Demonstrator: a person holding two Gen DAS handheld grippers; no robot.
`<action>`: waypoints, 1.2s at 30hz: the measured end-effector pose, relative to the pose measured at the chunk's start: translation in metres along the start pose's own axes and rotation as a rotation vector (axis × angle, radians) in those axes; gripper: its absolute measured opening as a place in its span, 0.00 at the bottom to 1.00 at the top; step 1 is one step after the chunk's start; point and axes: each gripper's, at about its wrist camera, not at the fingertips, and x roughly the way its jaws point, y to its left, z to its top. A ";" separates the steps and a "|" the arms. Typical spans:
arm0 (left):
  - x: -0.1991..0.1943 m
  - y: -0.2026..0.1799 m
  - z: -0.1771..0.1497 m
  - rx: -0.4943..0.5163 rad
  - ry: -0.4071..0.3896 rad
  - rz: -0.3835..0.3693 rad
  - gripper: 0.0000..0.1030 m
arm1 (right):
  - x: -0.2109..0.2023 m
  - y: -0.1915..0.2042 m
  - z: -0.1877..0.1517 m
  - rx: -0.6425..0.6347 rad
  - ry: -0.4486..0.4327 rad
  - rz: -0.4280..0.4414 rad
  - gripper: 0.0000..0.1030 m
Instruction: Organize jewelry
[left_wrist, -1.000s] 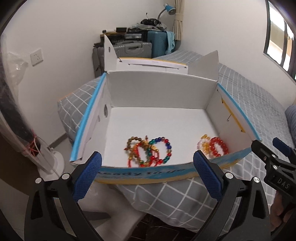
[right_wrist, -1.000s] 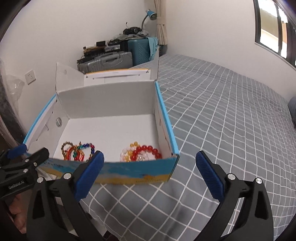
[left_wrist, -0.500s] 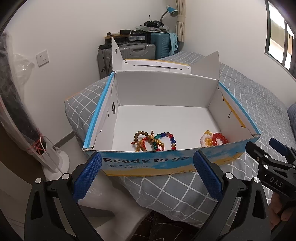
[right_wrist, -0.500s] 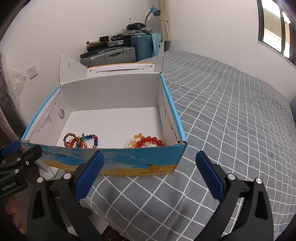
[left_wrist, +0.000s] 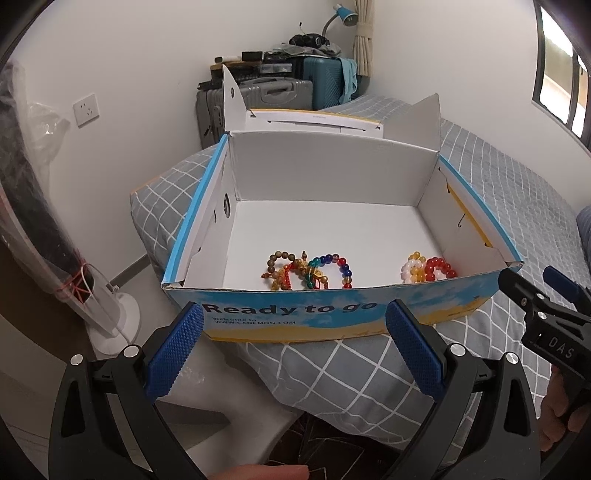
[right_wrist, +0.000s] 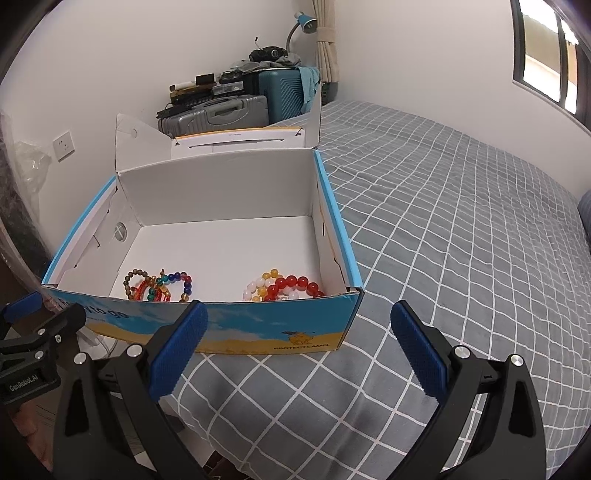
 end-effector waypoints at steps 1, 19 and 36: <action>0.000 -0.001 0.000 0.002 0.000 0.001 0.94 | 0.000 0.000 0.000 0.001 0.000 0.001 0.93; -0.004 -0.002 0.000 0.011 -0.003 -0.005 0.94 | 0.001 0.002 -0.002 0.000 0.007 0.002 0.93; -0.007 -0.004 -0.002 0.008 -0.003 -0.012 0.94 | 0.003 0.003 -0.004 0.002 0.012 0.003 0.93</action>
